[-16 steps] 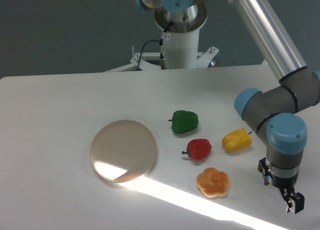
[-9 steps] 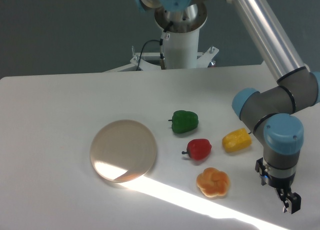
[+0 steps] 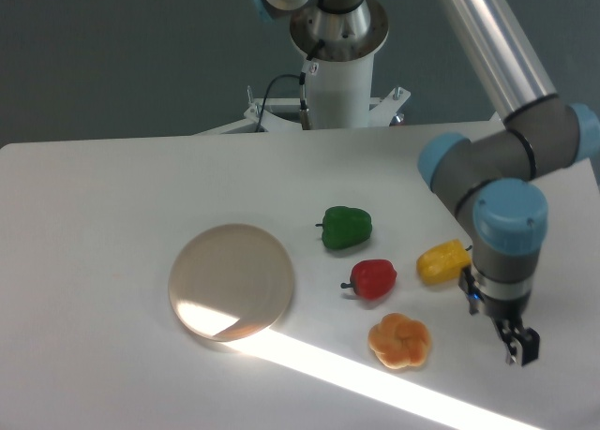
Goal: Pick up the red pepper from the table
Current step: 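Move the open gripper over the red bell pepper and lower it, then close the gripper around the red bell pepper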
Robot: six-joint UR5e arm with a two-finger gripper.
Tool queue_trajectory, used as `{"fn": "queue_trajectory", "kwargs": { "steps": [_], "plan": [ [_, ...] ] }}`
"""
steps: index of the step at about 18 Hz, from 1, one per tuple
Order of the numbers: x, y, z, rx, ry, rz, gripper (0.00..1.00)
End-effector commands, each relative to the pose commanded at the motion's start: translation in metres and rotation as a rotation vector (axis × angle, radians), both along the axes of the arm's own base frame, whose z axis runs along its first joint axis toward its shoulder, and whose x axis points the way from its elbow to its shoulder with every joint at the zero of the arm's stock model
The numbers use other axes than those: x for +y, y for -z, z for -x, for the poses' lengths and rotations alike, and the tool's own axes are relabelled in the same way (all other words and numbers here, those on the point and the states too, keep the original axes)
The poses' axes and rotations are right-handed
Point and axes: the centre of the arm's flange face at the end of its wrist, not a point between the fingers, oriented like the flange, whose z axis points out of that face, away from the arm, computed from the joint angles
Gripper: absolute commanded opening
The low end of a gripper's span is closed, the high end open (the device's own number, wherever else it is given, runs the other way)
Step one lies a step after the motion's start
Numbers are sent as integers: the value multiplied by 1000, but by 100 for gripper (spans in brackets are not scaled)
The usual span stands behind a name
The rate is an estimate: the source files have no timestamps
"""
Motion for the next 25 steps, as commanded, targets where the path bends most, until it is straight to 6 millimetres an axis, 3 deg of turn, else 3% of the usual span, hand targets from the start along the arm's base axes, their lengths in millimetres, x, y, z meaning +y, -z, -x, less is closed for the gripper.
{"fn": "queue_trajectory", "kwargs": {
  "steps": [3, 5, 10, 14, 25],
  "plan": [
    [-18, 2, -29, -30, 3, 21, 100],
    [-22, 17, -58, -56, 21, 42, 100],
    [3, 21, -113, -73, 45, 50, 100],
    [11, 36, -130, -97, 11, 55, 100],
    [15, 59, -127, -96, -4, 50, 100]
  ]
}}
